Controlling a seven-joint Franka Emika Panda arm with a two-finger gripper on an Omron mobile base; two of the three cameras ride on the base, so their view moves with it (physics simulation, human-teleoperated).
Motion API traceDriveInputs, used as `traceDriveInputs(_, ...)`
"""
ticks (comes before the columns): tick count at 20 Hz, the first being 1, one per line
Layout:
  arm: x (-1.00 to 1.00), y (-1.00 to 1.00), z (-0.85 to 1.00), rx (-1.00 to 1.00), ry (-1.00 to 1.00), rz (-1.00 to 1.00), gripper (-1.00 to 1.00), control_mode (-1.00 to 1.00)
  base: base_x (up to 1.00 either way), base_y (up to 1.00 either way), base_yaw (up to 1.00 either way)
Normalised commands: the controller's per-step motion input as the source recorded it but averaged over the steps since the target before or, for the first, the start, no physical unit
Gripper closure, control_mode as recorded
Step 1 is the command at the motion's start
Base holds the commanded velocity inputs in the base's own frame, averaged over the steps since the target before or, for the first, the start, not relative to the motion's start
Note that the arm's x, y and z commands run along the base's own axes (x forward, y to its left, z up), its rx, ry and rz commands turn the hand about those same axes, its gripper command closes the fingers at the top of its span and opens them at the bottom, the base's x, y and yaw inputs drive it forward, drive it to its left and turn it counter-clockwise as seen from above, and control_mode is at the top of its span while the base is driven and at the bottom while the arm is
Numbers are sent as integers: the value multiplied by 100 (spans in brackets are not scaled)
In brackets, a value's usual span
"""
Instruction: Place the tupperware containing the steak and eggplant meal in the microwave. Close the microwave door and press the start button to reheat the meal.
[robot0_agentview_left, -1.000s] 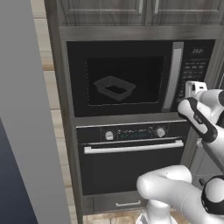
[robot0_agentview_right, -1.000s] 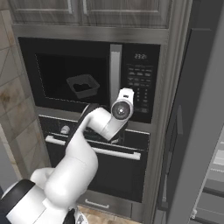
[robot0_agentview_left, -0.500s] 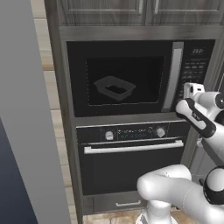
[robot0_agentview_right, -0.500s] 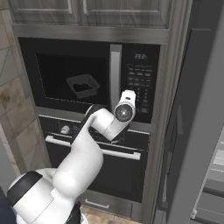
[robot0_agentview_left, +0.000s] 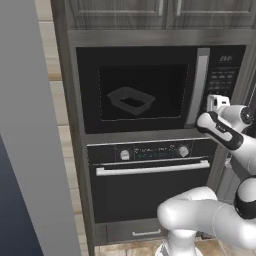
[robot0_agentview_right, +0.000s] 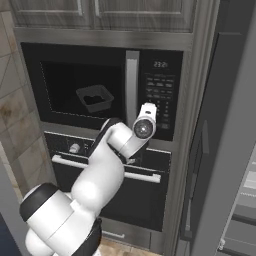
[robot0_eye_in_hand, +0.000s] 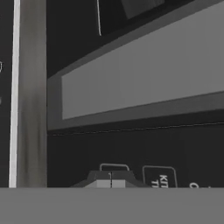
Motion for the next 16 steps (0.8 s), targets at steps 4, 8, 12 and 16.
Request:
traceDriveInputs(4,27,-6,-6,2,0,0,100,-100,0,0,0)
traceDriveInputs(8,24,-8,-9,2,-1,0,100,-100,0,0,0)
traceDriveInputs(12,26,-11,-9,2,-1,0,100,-100,0,0,0)
traceDriveInputs(16,29,-17,-18,2,-7,0,100,-100,0,0,0)
